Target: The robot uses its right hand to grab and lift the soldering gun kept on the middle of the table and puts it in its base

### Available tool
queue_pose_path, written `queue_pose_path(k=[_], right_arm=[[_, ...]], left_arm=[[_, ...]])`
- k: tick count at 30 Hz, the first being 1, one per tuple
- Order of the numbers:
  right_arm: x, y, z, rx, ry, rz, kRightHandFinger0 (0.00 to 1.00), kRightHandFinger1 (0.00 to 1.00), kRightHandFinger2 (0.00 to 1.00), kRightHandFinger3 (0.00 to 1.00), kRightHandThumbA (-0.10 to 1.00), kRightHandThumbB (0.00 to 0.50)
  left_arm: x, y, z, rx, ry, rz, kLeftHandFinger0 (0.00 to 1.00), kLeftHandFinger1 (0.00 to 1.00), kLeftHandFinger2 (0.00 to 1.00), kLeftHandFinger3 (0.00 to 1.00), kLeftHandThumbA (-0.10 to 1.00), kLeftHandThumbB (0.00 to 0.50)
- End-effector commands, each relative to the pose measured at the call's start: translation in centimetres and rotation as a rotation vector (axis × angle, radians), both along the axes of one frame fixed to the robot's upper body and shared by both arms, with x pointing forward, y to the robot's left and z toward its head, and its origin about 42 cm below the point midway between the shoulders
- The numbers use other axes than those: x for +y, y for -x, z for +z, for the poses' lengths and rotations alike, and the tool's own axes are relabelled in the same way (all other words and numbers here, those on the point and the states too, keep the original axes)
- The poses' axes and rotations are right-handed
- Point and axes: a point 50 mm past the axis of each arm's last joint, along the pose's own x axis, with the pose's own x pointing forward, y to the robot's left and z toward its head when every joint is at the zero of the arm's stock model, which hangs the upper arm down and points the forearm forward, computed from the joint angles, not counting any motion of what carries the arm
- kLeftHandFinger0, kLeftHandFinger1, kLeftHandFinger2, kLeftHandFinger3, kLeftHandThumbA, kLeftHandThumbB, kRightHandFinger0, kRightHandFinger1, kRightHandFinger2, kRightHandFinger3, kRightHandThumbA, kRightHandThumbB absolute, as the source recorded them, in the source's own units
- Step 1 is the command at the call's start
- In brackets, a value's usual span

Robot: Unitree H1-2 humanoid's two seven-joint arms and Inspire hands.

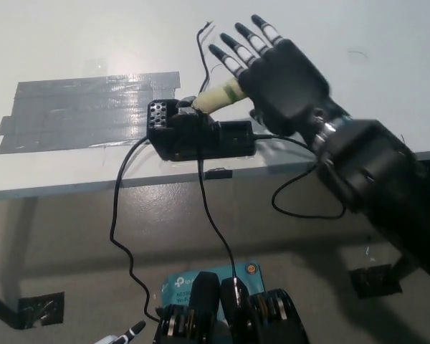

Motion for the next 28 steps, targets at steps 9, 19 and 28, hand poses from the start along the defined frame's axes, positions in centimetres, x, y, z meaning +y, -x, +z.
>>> queue_pose_path(k=[9,19,28], right_arm=[[-20.3,22.4,-0.2,-0.011,-0.548,-0.217,1.00,1.00,1.00,1.00,0.60,0.354],[-32.7,29.7,-14.0,0.172,-1.101,-0.764,1.00,1.00,1.00,1.00,0.47,0.269],[-36.1,32.1,-27.6,0.444,-1.324,-0.912,1.00,1.00,1.00,1.00,0.51,0.267]], left_arm=[[2.3,0.5,0.8,-0.069,-0.012,0.047,0.00,0.00,0.00,0.00,1.00,0.500],[3.8,0.9,0.5,-0.028,-0.020,0.099,0.00,0.00,0.00,0.01,1.00,0.500],[5.0,1.4,-0.6,-0.011,-0.041,0.289,0.00,0.00,0.12,0.37,1.00,0.500]])
